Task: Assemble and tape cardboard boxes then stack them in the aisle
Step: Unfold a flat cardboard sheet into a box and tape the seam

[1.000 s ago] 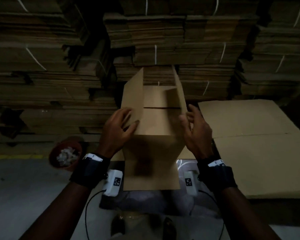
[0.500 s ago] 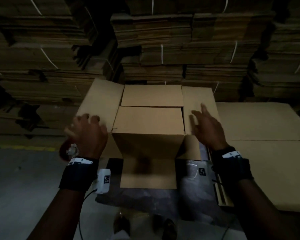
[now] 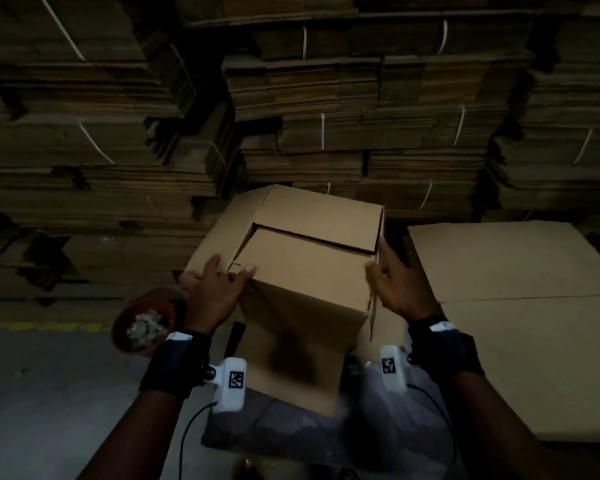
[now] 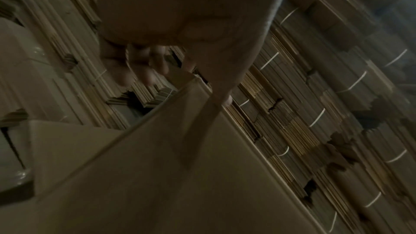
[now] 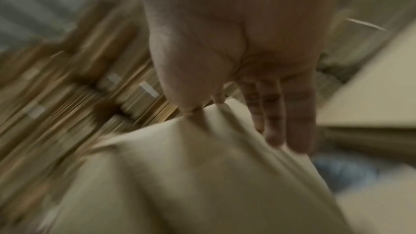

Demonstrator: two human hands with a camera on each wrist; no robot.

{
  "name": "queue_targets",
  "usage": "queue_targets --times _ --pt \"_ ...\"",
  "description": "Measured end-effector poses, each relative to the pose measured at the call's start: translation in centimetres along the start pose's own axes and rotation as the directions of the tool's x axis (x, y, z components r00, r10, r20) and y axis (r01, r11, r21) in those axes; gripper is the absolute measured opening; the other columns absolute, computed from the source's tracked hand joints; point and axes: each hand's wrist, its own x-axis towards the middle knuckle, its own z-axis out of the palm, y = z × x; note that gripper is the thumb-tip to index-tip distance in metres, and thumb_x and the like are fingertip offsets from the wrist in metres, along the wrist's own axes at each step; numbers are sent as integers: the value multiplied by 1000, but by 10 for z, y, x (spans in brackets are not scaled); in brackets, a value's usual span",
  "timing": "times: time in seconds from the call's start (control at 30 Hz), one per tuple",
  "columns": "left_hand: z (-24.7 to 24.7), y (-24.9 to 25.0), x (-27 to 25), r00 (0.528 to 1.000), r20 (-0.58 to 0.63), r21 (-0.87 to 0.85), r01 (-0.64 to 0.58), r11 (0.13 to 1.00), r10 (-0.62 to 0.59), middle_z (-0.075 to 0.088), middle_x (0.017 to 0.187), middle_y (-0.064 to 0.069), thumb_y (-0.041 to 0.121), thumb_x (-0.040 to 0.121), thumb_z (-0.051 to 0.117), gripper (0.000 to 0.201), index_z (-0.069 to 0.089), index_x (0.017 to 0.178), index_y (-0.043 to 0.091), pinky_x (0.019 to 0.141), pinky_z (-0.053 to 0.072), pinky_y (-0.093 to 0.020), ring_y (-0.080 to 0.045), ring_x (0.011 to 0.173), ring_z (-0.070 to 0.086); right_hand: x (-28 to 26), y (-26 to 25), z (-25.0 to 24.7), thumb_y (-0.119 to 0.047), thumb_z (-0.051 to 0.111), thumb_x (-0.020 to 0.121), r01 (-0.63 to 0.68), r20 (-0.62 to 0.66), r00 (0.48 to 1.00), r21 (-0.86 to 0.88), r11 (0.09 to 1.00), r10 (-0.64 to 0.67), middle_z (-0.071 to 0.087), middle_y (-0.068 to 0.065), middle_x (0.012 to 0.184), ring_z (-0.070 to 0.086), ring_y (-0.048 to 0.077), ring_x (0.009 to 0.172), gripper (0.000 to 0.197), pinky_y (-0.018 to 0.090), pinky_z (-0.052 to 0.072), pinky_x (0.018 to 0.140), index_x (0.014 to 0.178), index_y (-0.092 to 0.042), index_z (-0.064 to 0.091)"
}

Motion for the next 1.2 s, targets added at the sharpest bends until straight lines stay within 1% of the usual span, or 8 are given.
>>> queue_targets --times 0.17,0.27,0.37,0.5,0.57,0.63,0.77,1.2 --pt "7 4 41 996 -84 -304 -39 952 14 64 118 -20 40 94 68 61 39 144 19 74 60 -46 -34 91 69 -28 13 5 -67 45 96 18 4 1000 -335 942 -18 63 15 117 59 33 110 63 38 50 85 149 -32 45" --pt "13 22 58 992 -117 -346 -92 934 54 68 93 -24 18 99 61 29 51 125 13 50 51 -30 -22 57 62 -39 16 5 -59 47 98 146 -11 986 -422 895 -166 59 11 111 55 33 104 49 36 47 73 133 -28 61" --pt "15 32 67 963 -156 -208 -248 946 218 70 100 -19 13 96 64 22 60 118 10 71 55 -34 -28 83 67 -42 17 3 -56 44 92 263 1 955 -455 851 -295 60 5 101 56 30 94 46 41 50 72 114 -27 72" --pt "23 49 55 872 220 -30 -441 897 436 55 134 -25 25 99 62 32 57 130 17 88 54 -33 -27 109 62 -46 3 7 -48 56 89 393 43 906 -449 802 -420 60 -5 100 55 24 97 28 42 39 78 100 -35 78" --pt "30 52 47 828 331 364 -554 748 453 18 164 -15 48 99 54 43 50 139 33 117 23 -53 -35 151 18 -42 -2 8 -44 66 90 453 117 887 -404 795 -446 56 -9 105 49 20 105 15 40 30 82 100 -40 76" --pt "31 56 39 765 397 503 -644 577 507 -3 169 -4 60 98 44 45 45 141 47 117 -2 -65 -33 154 -9 -36 -7 7 -45 70 89 480 181 877 -390 786 -446 52 -12 112 43 18 113 13 38 24 82 101 -43 74" --pt "39 64 27 604 619 501 -796 340 502 2 169 -1 72 89 28 62 42 145 50 115 4 -65 -33 152 -4 -23 -16 -1 -55 67 89 499 295 861 -333 800 -414 44 -9 139 29 20 134 17 42 26 94 105 -48 68" --pt "36 75 26 526 728 527 -840 132 439 16 160 -8 55 103 32 41 46 141 48 104 23 -72 -35 145 10 1 -34 1 -65 39 100 529 500 817 -448 721 -288 10 -4 168 4 25 152 47 53 12 114 146 -58 36"
